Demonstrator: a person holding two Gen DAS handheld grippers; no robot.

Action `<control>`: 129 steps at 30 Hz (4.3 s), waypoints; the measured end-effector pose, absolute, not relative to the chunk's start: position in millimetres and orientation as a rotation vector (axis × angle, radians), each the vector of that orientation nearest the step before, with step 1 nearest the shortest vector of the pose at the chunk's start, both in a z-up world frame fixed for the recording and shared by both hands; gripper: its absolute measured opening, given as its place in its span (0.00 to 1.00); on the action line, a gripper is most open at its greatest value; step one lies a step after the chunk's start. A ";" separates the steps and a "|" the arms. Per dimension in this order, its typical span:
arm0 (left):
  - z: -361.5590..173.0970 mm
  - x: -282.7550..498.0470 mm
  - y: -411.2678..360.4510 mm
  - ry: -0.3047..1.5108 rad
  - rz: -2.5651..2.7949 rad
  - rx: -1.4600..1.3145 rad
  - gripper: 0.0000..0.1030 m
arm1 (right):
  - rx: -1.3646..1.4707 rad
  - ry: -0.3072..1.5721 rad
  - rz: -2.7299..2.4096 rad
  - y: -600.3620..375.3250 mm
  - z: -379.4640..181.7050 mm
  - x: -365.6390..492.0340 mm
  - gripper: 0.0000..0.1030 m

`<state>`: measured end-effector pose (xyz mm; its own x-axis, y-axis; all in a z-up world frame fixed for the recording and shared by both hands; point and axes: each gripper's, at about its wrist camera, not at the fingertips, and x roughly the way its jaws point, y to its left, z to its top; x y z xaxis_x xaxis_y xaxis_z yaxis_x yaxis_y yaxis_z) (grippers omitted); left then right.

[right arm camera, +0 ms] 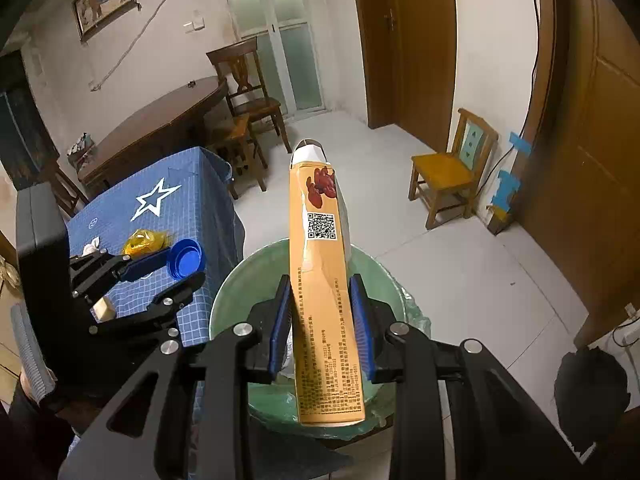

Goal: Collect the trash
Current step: 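Carry the tan snack box and blue bottle cap over the green bin, then open both grippers to drop the snack box and cap into the bin, then move both tools back to the table, then grasp the beige sponge block with the right gripper while the left grasps the white rope bundle, then carry the sponge block and rope bundle over the green bin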

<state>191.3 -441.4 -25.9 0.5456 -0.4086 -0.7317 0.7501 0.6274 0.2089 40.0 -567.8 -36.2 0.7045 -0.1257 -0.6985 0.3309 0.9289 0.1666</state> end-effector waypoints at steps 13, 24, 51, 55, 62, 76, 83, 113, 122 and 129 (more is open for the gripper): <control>-59.4 198.2 -444.0 0.750 -0.778 0.557 0.40 | 0.324 0.798 -0.231 -572.8 -57.2 50.3 0.27; -71.3 203.3 -443.1 0.779 -0.808 0.550 0.40 | 0.327 0.813 -0.222 -574.1 -63.2 59.0 0.27; -67.5 204.2 -425.9 0.795 -0.791 0.500 0.64 | 0.325 0.803 -0.244 -579.2 -72.2 59.5 0.35; -65.9 204.1 -396.1 0.769 -0.701 0.449 0.64 | 0.287 0.748 -0.288 -562.8 -74.0 52.0 0.35; -64.0 192.5 -317.3 0.681 -0.470 0.387 0.68 | 0.161 0.529 -0.341 -506.9 -70.1 34.7 0.35; -40.1 164.6 -75.8 0.676 -0.067 0.159 0.73 | -0.062 0.363 -0.069 -359.1 -68.0 61.6 0.40; -50.2 142.2 35.7 0.769 0.139 -0.059 0.74 | -0.087 0.570 0.290 -303.0 -88.2 111.5 0.53; -115.3 143.6 49.8 0.924 0.116 -0.125 0.27 | -0.205 0.808 0.431 -242.4 -138.2 193.3 0.27; -83.9 126.8 19.5 0.840 0.033 -0.045 0.27 | -0.108 0.693 0.394 -269.0 -100.2 119.0 0.27; -68.4 124.5 -40.3 0.811 -0.119 0.058 0.27 | -0.051 0.638 0.336 -312.2 -82.1 59.7 0.27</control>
